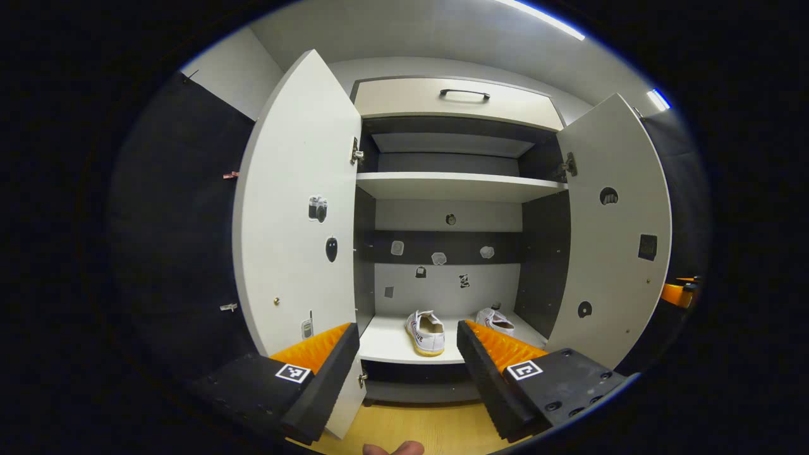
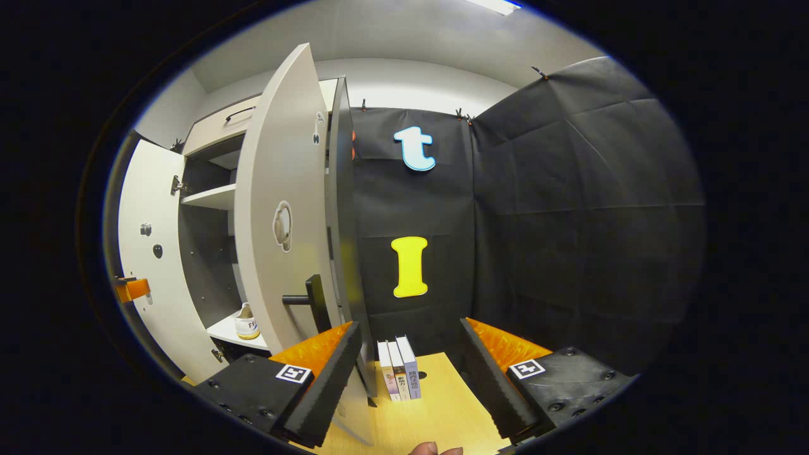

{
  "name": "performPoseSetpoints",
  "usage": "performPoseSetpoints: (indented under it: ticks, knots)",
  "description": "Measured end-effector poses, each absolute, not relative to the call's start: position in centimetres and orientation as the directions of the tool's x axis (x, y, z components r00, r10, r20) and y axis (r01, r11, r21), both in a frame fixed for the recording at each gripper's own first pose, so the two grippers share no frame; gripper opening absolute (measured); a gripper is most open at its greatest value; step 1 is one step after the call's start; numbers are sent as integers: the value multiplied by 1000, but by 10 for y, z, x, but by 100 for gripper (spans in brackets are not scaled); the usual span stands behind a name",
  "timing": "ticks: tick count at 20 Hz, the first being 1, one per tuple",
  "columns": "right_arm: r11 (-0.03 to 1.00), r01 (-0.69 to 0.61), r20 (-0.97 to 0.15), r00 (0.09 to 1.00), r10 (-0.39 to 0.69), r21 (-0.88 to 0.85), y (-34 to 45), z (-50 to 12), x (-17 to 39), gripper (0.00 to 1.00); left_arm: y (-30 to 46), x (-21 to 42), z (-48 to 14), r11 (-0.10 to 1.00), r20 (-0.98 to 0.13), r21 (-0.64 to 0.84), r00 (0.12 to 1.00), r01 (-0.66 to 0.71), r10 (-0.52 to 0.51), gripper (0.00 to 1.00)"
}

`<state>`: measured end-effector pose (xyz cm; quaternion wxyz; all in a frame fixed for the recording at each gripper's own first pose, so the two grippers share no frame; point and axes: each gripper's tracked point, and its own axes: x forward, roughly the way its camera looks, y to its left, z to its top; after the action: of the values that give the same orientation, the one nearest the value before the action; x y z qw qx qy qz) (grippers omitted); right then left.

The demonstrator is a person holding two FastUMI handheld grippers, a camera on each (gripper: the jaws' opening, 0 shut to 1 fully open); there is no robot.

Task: Grab one shoe with the right hand and put it into the shoe cabinet, grab the other shoe with the left hand and put it into the shoe cabinet; then close the right door with the right hand and the left door with the left hand.

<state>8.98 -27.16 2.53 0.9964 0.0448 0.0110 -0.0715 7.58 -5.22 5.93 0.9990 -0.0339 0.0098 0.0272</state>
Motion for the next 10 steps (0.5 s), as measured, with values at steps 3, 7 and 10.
performPoseSetpoints:
  ticks: [3, 7, 10]
  knots:
    - [985, 139, -34, 990, -136, 98, -267, 24, 101, 98, -44, 59, 51, 996, -35, -55, 997, -67, 66, 96]
    - [986, 142, -26, 990, -140, 83, -258, 24, 103, 96, -33, 44, 41, 996, -52, -48, 996, -72, 70, 96]
    - [986, 149, -15, 989, -148, 80, -250, 25, 99, 98, -14, 36, 36, 995, -60, -26, 994, -96, 94, 97]
